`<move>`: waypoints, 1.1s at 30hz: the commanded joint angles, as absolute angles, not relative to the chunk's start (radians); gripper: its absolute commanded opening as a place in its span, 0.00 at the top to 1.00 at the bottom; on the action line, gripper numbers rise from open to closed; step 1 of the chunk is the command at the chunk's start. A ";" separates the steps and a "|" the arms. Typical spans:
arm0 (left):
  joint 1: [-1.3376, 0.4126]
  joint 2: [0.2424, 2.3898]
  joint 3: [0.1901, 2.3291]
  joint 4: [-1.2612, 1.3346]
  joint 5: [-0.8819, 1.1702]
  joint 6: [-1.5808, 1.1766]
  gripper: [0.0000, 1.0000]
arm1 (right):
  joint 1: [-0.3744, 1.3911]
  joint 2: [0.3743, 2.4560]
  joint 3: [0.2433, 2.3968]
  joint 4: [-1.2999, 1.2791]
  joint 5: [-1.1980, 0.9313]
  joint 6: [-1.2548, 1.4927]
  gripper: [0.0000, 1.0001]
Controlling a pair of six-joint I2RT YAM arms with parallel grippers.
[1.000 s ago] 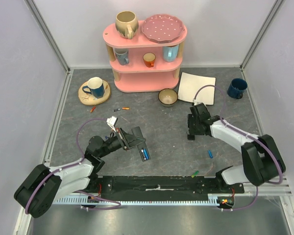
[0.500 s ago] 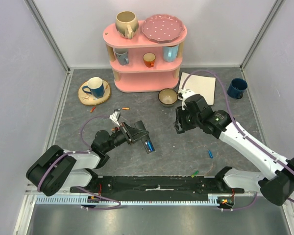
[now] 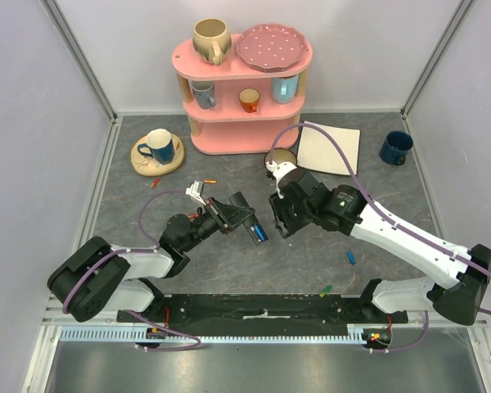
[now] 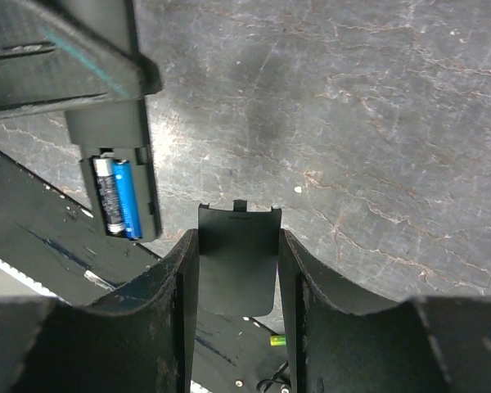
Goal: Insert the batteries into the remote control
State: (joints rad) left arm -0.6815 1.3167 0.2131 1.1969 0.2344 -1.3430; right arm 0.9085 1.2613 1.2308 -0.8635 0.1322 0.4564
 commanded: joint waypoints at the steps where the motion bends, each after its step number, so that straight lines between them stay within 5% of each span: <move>1: -0.704 1.347 0.259 1.218 0.143 -1.312 0.98 | 0.954 1.287 1.296 -0.871 0.169 0.475 0.85; 33: -0.713 1.422 0.278 1.276 0.181 -1.385 0.98 | 1.065 1.414 1.321 -0.796 0.190 0.514 0.88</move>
State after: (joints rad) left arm -0.7048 1.4143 0.2481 1.2076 0.1780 -1.3571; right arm 1.0580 1.4044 1.3083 -0.8448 0.1638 0.5011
